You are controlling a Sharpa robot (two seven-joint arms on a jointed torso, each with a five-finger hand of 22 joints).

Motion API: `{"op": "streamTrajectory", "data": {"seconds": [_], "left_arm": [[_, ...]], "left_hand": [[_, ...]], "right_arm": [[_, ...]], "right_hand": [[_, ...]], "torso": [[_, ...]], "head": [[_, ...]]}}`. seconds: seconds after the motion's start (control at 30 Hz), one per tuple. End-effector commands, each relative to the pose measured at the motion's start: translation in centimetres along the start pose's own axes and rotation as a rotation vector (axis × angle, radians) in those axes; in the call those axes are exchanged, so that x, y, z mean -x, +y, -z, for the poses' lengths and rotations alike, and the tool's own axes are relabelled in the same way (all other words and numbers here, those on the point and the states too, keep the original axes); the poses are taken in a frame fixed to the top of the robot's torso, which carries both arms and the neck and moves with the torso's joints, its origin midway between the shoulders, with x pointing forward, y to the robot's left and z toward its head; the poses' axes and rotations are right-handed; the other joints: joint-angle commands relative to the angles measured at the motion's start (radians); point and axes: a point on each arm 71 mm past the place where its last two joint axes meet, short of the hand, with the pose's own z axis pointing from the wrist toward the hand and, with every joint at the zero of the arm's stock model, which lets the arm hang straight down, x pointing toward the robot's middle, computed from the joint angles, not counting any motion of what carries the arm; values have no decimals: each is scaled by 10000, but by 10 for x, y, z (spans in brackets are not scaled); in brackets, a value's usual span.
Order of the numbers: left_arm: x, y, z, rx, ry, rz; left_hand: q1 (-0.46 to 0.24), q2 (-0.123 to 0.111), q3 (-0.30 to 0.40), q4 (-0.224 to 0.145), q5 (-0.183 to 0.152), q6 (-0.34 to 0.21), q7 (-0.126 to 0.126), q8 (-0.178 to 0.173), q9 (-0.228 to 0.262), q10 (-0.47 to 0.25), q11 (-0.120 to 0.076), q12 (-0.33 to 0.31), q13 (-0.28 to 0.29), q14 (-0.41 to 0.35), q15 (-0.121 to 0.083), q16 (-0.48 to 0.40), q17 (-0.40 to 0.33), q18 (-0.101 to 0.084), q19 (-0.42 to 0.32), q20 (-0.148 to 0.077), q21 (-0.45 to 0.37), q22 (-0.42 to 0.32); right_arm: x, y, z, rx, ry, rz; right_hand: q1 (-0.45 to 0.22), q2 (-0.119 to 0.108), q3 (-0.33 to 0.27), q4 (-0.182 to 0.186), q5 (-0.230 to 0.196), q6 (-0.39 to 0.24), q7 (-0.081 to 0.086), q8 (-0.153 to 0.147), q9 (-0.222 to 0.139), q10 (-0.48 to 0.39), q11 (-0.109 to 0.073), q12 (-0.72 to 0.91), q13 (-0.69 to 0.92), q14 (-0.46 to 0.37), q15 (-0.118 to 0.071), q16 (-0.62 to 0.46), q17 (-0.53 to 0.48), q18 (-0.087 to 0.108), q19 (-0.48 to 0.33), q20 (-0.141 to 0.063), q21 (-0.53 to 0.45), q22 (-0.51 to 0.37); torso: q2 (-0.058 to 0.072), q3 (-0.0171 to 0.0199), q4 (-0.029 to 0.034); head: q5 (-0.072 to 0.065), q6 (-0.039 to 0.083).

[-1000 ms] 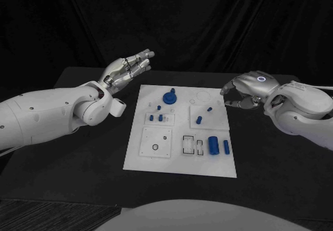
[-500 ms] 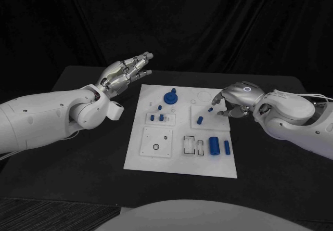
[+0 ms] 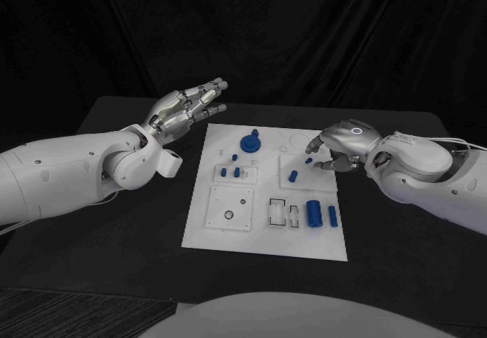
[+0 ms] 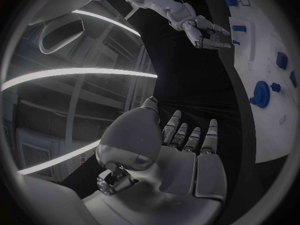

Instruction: Assemble the parts on the task board

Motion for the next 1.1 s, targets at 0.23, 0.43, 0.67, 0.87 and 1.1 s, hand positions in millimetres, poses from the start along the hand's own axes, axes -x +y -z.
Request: {"op": "streamTrajectory", "data": {"seconds": [0.23, 0.43, 0.67, 0.87, 1.1], "left_arm": [[-2, -7, 0, -1074, 67, 196], [-2, -6, -1, -1047, 40, 167], [-3, -5, -2, -1051, 87, 198], [-3, -4, -2, -1021, 100, 218], [-6, -4, -2, -1061, 186, 308]], "left_hand": [[621, -53, -499, -4, 539, 259, 76, -43, -52, 68, 97, 356, -48, 45, -38, -45, -25, -134, 75, 60, -44, -145], [975, -93, -465, -99, 866, 422, 156, -25, -38, 168, 207, 558, -26, 185, 31, 10, 20, -133, 166, 108, -1, -74], [1100, -80, -444, -117, 972, 500, 173, -17, -32, 214, 228, 631, -19, 247, 37, 37, 37, -125, 273, 116, 54, 117], [1194, -73, -440, -112, 1017, 527, 186, -19, -31, 255, 255, 686, -13, 346, 113, 82, 63, -127, 428, 141, 133, 322], [1343, -48, -427, -99, 1107, 712, 187, 5, -15, 347, 247, 789, 0, 497, 207, 154, 94, -144, 733, 168, 288, 677]], "right_arm": [[-5, 2, -7, 77, -118, -130], [-8, 3, -10, 166, -71, -145], [-13, 3, -14, 201, 30, -144], [-15, 4, -16, 273, -3, -148], [-16, 3, -16, 277, -42, -143]], "right_hand": [[530, 33, 371, -188, 618, 32, 23, -219, -127, 137, -16, -89, -321, -45, 31, -102, 42, 381, 118, -9, -56, 358], [469, 14, 419, -157, 547, 206, 17, -150, -95, 207, -40, -104, -391, -9, 17, -50, 91, 370, 159, -17, 19, 426], [461, 21, 496, -160, 533, 439, 18, -53, -46, 256, -70, -127, -464, 9, -3, -22, 124, 365, 185, -34, 63, 489], [478, 41, 581, -197, 532, 733, 18, 85, 46, 395, -86, -112, -529, 44, -20, 24, 170, 354, 229, -51, 135, 565], [557, 63, 676, -286, 612, 951, 36, 196, 143, 497, -91, -113, -590, 54, -32, 38, 192, 349, 245, -68, 159, 625]], "torso": [[-4, -1, 17], [-1, -1, 26], [-3, -1, 21], [-11, -9, 24], [-19, -8, 26]], "head": [[-19, 1], [-49, 1], [-43, 1], [-41, 1], [-26, 1]]}}
